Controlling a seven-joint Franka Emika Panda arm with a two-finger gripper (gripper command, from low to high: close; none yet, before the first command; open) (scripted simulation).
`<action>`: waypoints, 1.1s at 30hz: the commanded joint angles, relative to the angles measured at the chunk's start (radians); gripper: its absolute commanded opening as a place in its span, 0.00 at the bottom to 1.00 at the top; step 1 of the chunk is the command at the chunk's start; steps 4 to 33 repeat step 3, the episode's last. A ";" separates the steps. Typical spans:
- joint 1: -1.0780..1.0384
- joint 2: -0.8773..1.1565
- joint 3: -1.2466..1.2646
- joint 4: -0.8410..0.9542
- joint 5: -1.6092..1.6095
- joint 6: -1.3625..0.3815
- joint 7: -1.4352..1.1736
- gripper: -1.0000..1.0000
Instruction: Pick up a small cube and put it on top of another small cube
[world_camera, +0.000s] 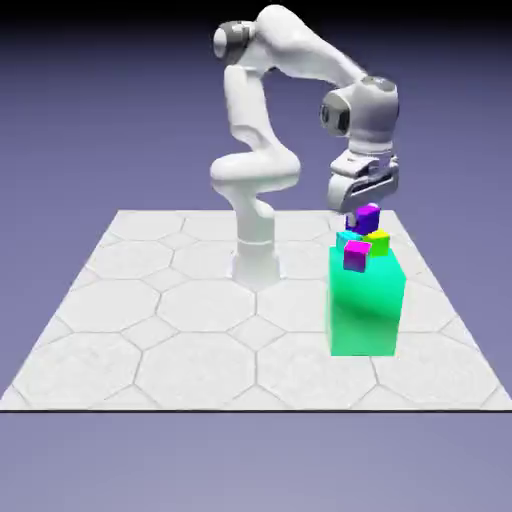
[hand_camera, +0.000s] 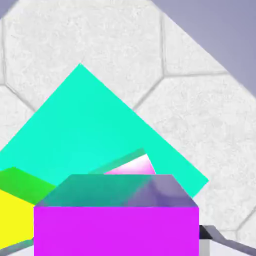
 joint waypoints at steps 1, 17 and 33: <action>0.000 0.000 0.000 0.000 -0.004 0.000 0.002 1.00; -0.001 -0.014 -0.004 0.029 -0.005 -0.043 0.001 1.00; -0.001 -0.014 -0.004 0.029 -0.005 -0.043 0.001 1.00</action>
